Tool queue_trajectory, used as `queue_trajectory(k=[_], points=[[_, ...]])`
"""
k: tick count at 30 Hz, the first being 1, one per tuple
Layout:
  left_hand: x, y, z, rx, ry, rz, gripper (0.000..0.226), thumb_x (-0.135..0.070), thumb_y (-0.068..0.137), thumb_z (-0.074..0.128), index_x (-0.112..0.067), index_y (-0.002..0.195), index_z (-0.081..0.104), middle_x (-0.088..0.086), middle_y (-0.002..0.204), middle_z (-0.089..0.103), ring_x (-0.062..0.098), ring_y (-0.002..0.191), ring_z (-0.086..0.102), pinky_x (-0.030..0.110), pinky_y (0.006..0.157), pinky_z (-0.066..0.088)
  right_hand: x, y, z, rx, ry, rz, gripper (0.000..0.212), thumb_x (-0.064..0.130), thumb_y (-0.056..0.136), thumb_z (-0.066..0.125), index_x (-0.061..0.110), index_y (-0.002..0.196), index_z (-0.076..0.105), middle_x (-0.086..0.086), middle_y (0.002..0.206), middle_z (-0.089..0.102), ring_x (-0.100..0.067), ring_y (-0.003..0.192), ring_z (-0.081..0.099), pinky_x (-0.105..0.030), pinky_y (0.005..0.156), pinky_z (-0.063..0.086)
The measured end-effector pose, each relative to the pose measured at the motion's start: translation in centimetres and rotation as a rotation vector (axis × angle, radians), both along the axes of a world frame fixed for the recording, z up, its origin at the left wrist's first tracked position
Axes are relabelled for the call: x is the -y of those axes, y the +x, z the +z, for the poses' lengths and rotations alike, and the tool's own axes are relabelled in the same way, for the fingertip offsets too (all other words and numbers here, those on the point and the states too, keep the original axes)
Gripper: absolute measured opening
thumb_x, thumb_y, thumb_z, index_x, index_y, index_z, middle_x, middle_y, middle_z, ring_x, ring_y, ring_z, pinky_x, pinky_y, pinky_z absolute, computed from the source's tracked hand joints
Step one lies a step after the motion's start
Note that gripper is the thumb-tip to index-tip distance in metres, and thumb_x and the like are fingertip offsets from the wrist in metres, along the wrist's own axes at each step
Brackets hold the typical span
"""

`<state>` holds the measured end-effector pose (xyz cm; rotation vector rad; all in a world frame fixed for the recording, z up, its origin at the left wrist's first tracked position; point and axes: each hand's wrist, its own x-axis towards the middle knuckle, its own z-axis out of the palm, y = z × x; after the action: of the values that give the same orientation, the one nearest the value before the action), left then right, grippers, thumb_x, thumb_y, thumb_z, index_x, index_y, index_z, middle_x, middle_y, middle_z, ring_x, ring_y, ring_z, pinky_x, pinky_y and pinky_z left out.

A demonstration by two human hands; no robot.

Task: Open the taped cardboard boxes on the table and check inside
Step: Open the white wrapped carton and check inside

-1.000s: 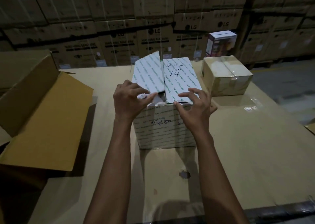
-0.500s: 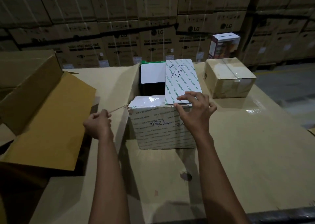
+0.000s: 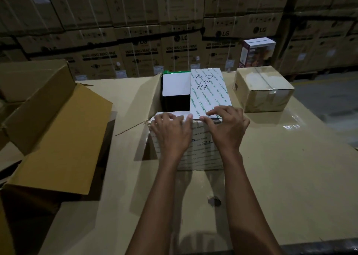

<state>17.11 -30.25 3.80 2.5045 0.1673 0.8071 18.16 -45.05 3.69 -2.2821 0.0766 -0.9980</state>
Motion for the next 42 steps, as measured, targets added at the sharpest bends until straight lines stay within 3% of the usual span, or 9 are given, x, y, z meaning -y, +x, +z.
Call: queue_trajectory(k=[5,10,17,22,28,32,36,40,42], points=[[1.9,0.6,1.5,-0.067,-0.265,-0.156,0.029,-0.038,0.102,0.055,-0.023,0.117,0.075,0.002,0.124,0.065,0.025,0.128,0.039,0.035,0.105,0.019,1.1,-0.2,-0.1,0.052,0.033,0.026,0.023,0.049,0.073,0.086,0.035,0.089,0.077,0.011,0.101,0.069,-0.019,0.106,0.057,-0.033,0.084,0.031],[2.2,0.8,3.0,0.025,-0.476,-0.544,0.040,-0.029,0.098,0.057,-0.027,0.138,0.063,-0.001,0.124,0.065,0.016,0.126,0.040,0.030,0.104,0.036,2.7,-0.4,1.1,0.170,0.081,-0.057,0.008,0.026,0.083,0.073,0.028,0.091,0.074,0.009,0.097,0.071,-0.021,0.094,0.059,-0.029,0.077,0.031],[-2.5,4.3,2.2,-0.120,-0.113,-0.201,0.028,-0.032,0.102,0.052,-0.026,0.119,0.074,0.004,0.119,0.071,0.030,0.120,0.055,0.043,0.100,0.043,6.8,-0.5,1.2,0.114,0.621,-0.309,0.007,0.028,0.083,0.075,0.024,0.087,0.069,0.007,0.085,0.074,-0.018,0.077,0.069,-0.029,0.069,0.050],[-4.5,6.4,2.2,-0.396,0.125,-0.168,0.040,-0.039,0.100,0.043,-0.028,0.127,0.070,0.006,0.132,0.067,0.033,0.123,0.054,0.043,0.099,0.046,7.5,-0.9,-2.8,-0.254,0.610,-0.197,0.031,0.058,0.087,0.064,0.028,0.080,0.064,0.006,0.071,0.075,-0.025,0.075,0.073,-0.036,0.076,0.057],[-4.7,9.4,4.0,-0.697,0.220,-0.366,0.050,-0.042,0.108,0.036,-0.016,0.146,0.055,0.009,0.155,0.047,0.033,0.139,0.046,0.040,0.112,0.038,5.8,-1.4,-0.7,-0.109,0.522,-0.110,0.025,0.048,0.093,0.067,0.025,0.084,0.066,0.007,0.067,0.073,-0.017,0.066,0.072,-0.034,0.069,0.057],[-4.6,10.8,3.8,-0.815,0.108,-0.391,0.054,-0.041,0.110,0.035,0.001,0.139,0.054,0.023,0.148,0.049,0.040,0.133,0.048,0.045,0.112,0.037,4.9,-1.9,0.2,-0.057,0.479,0.008,0.022,0.046,0.093,0.070,0.026,0.083,0.068,0.010,0.063,0.071,-0.009,0.062,0.070,-0.037,0.069,0.058],[-5.5,11.5,2.4,-0.632,-0.156,-0.323,0.030,-0.027,0.101,0.056,-0.006,0.115,0.072,0.019,0.126,0.068,0.036,0.115,0.063,0.040,0.100,0.051,4.2,-2.6,0.4,-0.035,0.421,0.026,0.020,0.043,0.093,0.072,0.025,0.084,0.070,0.012,0.069,0.071,-0.009,0.068,0.069,-0.034,0.068,0.057],[-5.9,9.7,3.4,0.027,-0.116,-0.220,0.016,-0.024,0.090,0.065,-0.034,0.098,0.074,-0.010,0.110,0.069,0.025,0.112,0.059,0.049,0.105,0.042,3.7,-2.8,1.1,0.055,0.352,0.061,0.013,0.033,0.094,0.074,0.023,0.103,0.073,0.009,0.095,0.070,-0.010,0.083,0.065,-0.032,0.070,0.057],[-5.8,7.5,4.8,0.318,-0.348,-0.216,0.019,-0.016,0.087,0.071,-0.029,0.100,0.075,-0.021,0.105,0.062,0.023,0.112,0.060,0.050,0.101,0.049,3.5,-2.6,1.6,0.100,0.359,0.082,0.024,0.034,0.093,0.073,0.026,0.116,0.069,0.010,0.109,0.064,-0.012,0.094,0.061,-0.034,0.071,0.058]])
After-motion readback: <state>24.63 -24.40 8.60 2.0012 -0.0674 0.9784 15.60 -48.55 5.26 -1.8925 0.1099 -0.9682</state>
